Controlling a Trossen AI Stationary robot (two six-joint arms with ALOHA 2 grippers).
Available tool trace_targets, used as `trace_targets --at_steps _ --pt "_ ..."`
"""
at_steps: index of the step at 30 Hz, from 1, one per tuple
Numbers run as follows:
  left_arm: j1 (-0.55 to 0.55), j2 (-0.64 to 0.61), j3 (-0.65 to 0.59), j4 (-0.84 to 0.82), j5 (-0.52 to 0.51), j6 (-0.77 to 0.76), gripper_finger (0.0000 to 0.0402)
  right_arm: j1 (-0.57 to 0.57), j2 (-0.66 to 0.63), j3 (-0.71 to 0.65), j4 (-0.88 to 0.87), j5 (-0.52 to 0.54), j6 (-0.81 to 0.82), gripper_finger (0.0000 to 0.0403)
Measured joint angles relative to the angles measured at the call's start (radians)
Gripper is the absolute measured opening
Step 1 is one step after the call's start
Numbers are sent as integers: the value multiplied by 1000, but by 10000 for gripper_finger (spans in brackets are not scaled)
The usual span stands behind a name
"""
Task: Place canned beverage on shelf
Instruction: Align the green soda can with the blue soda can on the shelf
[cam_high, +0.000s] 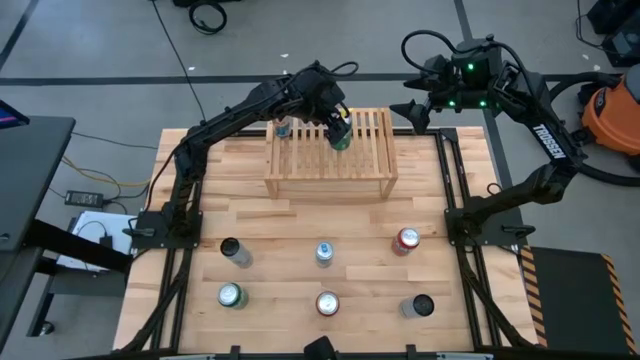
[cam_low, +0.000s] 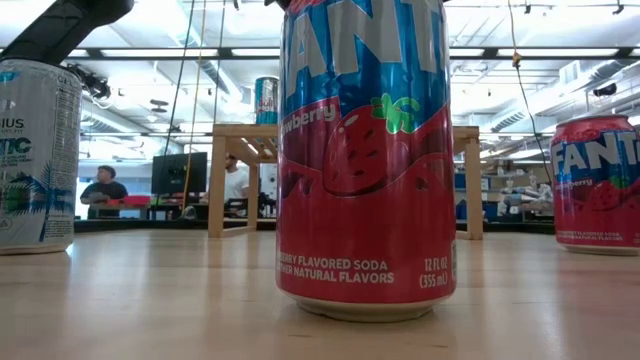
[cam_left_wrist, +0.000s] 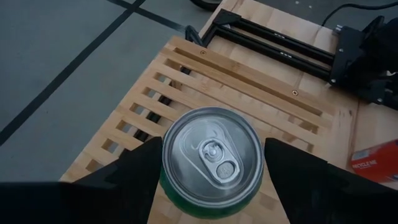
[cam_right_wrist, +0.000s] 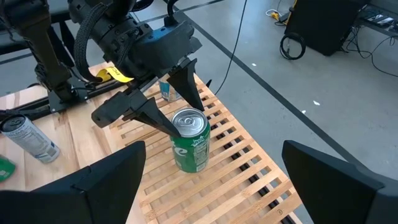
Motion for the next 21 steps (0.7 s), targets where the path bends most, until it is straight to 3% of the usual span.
trace_targets --at_steps 5,14,21 --pt "0 0 0 -15 5 -27 293 0 0 0 0 0 0 387" --pt "0 0 0 -22 34 -1 364 0 0 0 0 0 0 387" --pt "-4 16 0 -30 33 -1 393 0 0 0 0 0 0 387"
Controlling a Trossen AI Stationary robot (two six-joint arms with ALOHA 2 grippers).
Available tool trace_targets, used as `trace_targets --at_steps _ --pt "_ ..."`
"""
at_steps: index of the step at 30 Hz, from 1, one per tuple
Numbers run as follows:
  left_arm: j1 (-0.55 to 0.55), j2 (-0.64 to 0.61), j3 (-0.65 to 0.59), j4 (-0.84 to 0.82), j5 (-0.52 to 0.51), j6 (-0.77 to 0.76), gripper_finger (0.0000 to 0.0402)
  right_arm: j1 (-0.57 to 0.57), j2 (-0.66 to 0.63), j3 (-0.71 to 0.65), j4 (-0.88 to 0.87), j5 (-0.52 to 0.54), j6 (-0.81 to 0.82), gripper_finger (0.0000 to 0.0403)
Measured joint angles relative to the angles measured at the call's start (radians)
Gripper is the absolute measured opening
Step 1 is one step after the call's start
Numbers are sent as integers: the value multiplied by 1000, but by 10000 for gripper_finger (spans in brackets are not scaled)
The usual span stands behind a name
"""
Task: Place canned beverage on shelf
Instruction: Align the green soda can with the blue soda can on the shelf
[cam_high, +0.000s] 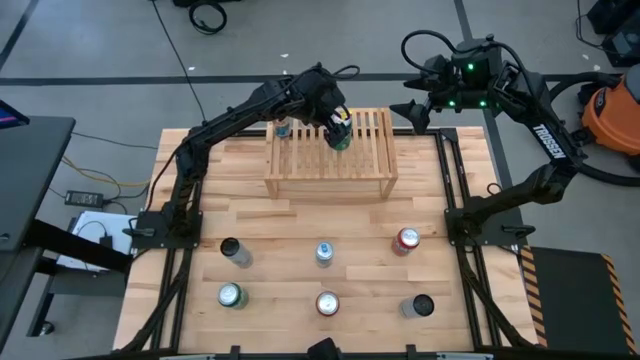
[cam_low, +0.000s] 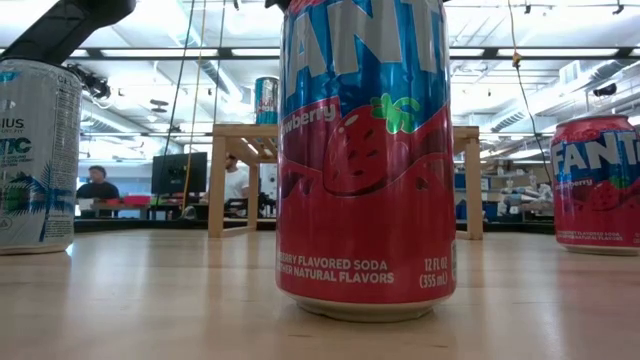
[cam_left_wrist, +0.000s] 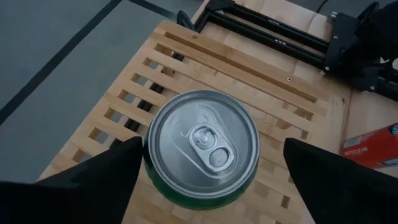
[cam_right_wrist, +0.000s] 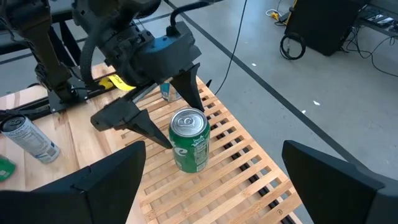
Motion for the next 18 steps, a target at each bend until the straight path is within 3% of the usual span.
trace_targets --at_steps 18 --pt "4 46 -2 34 4 12 393 0 0 0 0 0 0 387"
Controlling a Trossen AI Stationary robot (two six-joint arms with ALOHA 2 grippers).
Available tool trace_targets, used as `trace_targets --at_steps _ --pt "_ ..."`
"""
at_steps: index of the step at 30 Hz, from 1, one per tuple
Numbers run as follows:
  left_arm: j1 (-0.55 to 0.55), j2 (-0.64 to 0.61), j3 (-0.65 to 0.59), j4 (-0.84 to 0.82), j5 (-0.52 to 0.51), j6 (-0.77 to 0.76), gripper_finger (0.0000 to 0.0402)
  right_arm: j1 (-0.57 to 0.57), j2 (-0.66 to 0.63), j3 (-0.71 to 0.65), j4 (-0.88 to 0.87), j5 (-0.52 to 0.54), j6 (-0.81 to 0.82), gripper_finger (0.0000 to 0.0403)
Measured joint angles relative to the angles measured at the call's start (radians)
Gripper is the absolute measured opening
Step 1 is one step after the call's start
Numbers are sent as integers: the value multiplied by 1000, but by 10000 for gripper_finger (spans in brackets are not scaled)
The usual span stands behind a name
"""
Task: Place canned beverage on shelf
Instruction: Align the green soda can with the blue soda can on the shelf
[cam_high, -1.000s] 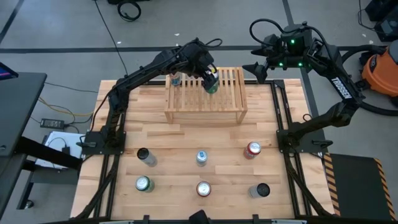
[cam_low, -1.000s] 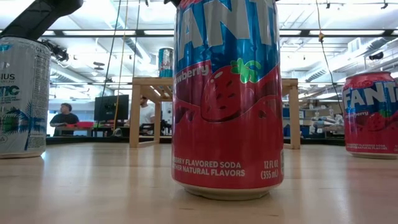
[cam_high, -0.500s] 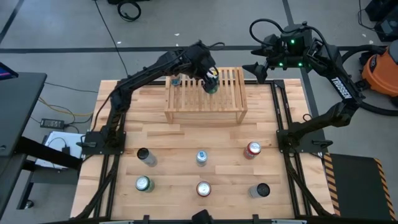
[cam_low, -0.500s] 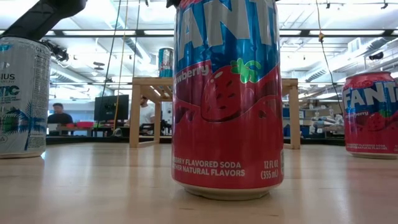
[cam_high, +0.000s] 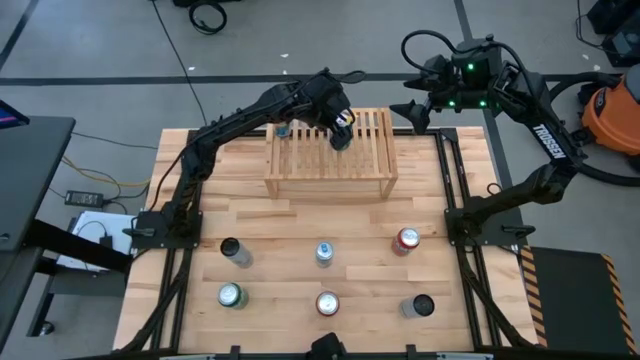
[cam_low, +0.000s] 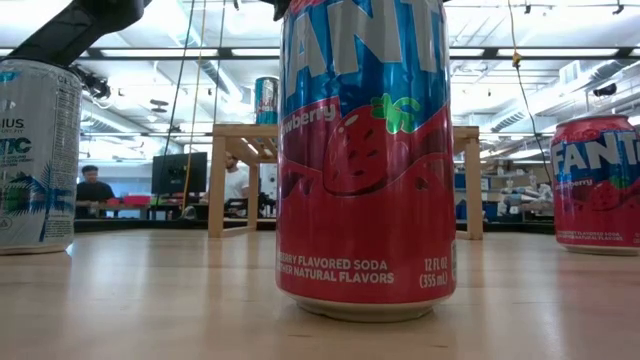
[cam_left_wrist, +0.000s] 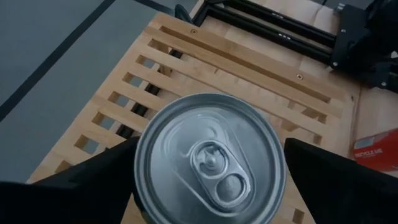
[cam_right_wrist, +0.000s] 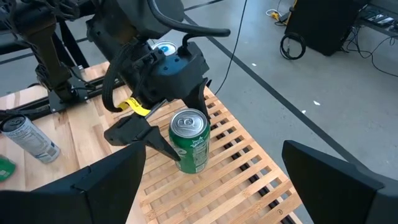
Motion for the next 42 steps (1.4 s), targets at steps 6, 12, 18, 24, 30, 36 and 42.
trace_targets --at_steps 6,12,18,24,30,36,42 --pt "13 0 0 -25 -3 -42 356 0 0 0 0 0 0 387" --pt "3 0 0 -23 -21 -7 304 0 0 0 0 0 0 387" --pt "-6 -1 0 -23 -55 37 315 0 0 0 0 0 0 387" --pt "-16 -1 0 -38 -63 41 342 0 0 0 0 0 0 387" --pt "-22 -1 0 -36 -60 40 315 0 0 0 0 0 0 387" --pt "-22 -1 0 -42 -59 23 313 0 0 0 0 0 0 387" --pt "-15 -19 0 -83 -59 8 313 0 0 0 11 0 -5 387"
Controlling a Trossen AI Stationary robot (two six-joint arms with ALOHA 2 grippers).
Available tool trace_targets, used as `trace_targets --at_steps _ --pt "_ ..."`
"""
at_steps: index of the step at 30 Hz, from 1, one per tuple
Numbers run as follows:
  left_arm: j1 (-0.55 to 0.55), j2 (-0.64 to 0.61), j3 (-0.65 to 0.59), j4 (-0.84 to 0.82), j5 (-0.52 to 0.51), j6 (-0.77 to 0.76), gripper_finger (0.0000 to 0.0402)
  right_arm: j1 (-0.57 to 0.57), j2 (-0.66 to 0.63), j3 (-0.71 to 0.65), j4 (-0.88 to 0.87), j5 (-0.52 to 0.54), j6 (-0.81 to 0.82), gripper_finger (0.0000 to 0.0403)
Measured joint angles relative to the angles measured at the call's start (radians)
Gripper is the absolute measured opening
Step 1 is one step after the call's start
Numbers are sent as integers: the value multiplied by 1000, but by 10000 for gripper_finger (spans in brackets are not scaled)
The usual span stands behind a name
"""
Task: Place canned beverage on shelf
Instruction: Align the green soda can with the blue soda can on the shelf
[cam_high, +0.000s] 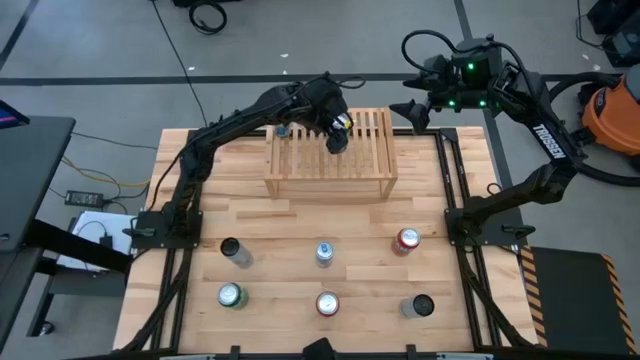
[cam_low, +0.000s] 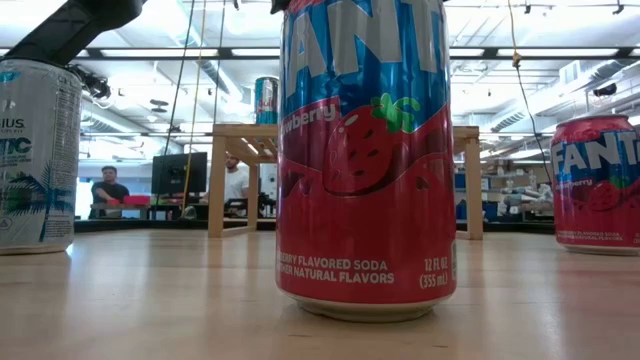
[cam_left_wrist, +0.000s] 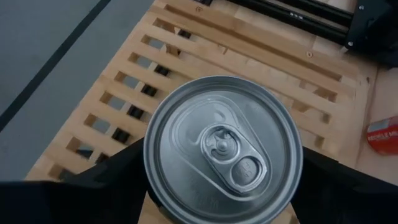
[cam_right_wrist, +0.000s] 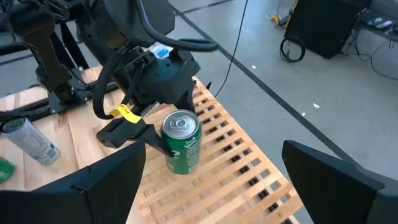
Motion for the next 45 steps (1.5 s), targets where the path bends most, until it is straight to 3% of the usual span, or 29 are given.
trace_targets --at_steps 6,19,28,45 --pt "8 -24 0 -56 -78 -24 313 0 0 0 52 0 -1 387" --pt "59 -23 0 -106 -139 -46 313 0 1 0 34 0 -2 387" --pt "109 -24 0 -110 -138 -56 313 0 1 0 -8 0 -3 387" --pt "101 -24 2 -127 -139 -73 315 0 1 0 -6 0 -3 387"
